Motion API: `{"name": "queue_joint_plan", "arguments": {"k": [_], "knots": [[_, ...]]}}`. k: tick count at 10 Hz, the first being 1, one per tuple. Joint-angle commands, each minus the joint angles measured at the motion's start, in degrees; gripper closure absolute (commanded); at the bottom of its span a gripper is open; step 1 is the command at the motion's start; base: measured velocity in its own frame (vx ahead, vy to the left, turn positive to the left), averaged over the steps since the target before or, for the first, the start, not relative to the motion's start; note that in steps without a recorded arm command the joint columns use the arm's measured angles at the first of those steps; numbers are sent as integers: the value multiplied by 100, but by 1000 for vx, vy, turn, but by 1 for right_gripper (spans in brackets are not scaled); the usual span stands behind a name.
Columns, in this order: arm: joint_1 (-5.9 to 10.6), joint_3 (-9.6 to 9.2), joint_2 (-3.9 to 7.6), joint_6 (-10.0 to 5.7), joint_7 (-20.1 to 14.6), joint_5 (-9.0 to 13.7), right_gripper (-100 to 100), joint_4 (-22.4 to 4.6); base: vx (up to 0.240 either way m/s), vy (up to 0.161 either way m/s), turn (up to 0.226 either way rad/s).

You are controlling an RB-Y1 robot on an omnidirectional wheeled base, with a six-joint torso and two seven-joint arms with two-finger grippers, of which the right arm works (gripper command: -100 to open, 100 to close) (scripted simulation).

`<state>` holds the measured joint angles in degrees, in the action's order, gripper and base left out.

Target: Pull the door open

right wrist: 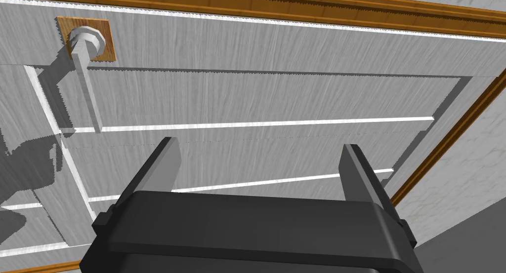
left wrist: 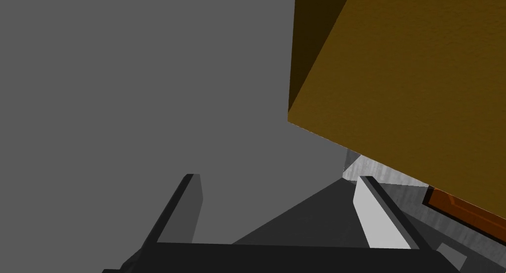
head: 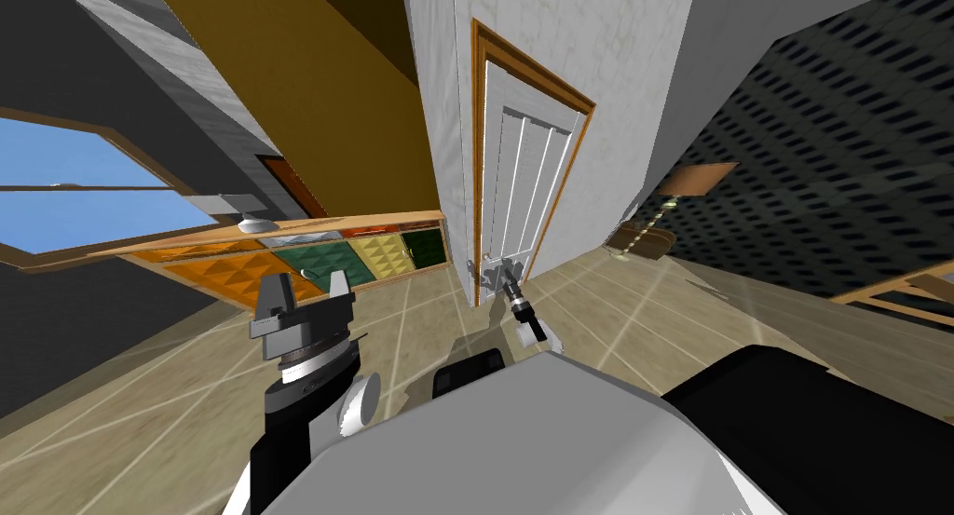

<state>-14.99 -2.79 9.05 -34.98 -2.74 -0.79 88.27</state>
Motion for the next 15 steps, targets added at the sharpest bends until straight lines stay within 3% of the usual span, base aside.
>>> {"name": "queue_joint_plan", "arguments": {"k": [1,4,11,15], "knots": [[37,1,33,-45,-47,19,-100,-195,42,-38,45],[240,-6,119,-223,-179,80,-100,-702,39,-37,63],[538,-16,245,-483,-372,170,-100,-1695,44,-38,54],[816,-25,362,-726,-552,254,-100,-2505,52,-47,70]]}}
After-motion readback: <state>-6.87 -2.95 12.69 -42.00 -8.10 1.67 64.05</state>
